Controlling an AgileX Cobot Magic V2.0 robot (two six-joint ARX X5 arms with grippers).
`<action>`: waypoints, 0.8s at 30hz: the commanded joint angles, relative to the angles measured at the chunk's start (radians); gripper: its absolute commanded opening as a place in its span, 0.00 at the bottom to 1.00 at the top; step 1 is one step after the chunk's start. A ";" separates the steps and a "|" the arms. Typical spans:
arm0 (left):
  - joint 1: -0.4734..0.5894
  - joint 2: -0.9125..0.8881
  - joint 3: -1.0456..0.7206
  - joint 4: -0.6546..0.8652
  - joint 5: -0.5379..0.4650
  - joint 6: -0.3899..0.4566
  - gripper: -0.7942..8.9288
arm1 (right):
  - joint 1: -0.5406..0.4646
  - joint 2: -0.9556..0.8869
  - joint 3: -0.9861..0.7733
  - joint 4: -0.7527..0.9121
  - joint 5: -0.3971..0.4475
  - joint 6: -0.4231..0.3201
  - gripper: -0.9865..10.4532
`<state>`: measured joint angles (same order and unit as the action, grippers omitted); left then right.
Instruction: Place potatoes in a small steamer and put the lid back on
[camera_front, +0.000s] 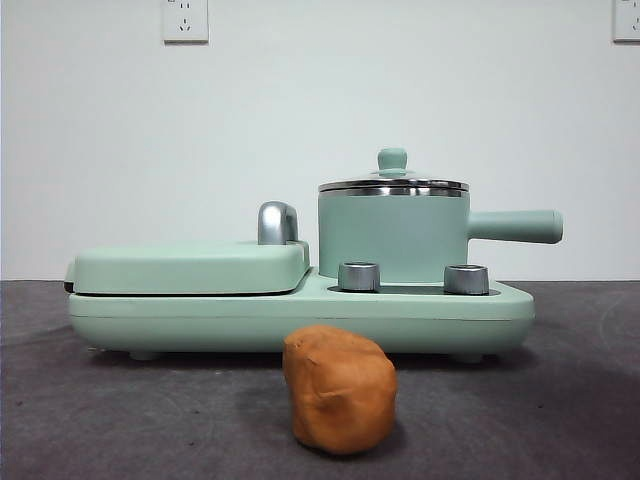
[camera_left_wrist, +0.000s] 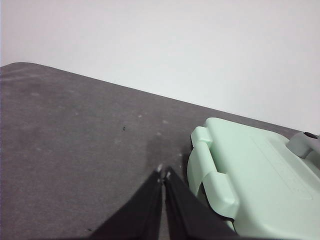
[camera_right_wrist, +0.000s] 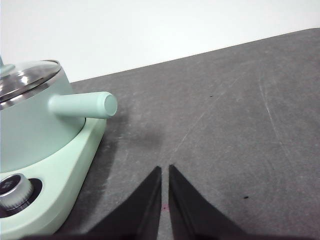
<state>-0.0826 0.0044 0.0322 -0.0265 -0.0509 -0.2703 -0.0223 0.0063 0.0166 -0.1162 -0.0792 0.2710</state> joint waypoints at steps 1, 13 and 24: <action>0.002 -0.001 -0.016 0.009 -0.002 -0.005 0.09 | 0.000 -0.003 -0.005 0.011 0.000 0.018 0.10; -0.018 0.029 0.033 -0.009 0.183 -0.263 0.09 | 0.006 0.004 0.052 0.005 -0.085 0.135 0.10; -0.101 0.295 0.253 -0.053 0.303 -0.310 0.09 | 0.035 0.203 0.378 -0.218 -0.222 0.167 0.10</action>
<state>-0.1799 0.2794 0.2592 -0.0856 0.2440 -0.5781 0.0105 0.1970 0.3614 -0.3363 -0.2909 0.4355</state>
